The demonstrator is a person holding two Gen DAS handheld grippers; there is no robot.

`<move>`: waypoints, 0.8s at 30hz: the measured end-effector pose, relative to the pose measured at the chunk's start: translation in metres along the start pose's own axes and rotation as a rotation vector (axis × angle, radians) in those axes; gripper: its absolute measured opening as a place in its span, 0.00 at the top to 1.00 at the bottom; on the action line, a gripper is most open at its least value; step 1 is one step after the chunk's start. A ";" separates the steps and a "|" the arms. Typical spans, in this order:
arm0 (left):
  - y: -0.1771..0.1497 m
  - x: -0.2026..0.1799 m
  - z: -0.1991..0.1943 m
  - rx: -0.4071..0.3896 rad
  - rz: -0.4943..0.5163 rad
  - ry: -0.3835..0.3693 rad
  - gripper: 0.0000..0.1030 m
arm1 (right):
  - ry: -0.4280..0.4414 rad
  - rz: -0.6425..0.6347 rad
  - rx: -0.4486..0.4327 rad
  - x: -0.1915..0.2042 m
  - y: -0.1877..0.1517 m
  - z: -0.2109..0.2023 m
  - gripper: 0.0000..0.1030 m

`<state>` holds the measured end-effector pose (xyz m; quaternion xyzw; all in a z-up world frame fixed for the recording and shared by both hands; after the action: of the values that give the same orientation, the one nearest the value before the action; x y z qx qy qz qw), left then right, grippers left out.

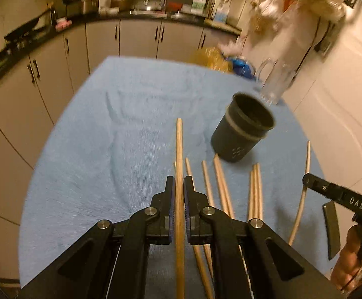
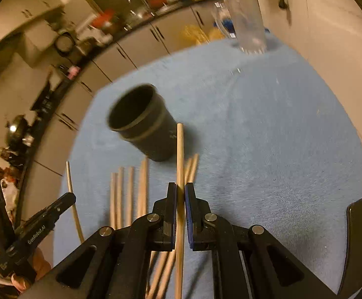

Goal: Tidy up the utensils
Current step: 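Lift the held chopsticks upright with both tools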

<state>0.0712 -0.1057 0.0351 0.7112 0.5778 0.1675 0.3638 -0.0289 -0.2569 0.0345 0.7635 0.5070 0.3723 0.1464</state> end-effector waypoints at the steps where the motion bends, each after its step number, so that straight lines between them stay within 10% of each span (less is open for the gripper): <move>1: 0.002 -0.002 -0.006 -0.014 0.001 -0.004 0.94 | 0.009 -0.006 -0.017 -0.003 -0.002 -0.007 0.93; 24: 0.026 -0.022 -0.063 -0.136 0.015 -0.035 0.94 | 0.120 -0.045 -0.227 0.012 0.011 -0.085 0.93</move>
<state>0.0421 -0.1076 0.1001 0.6919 0.5532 0.1970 0.4200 -0.0799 -0.2643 0.1039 0.7068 0.4866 0.4688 0.2095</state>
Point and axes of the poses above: each gripper's, at about its wrist camera, not at the fingertips, and z roughly the way its jaws point, x to its left, y to its top, the point moved 9 cm from there along z, roughly the way its jaws point, and after that the axes turned 7 degrees about -x, right-handed, at the moved point
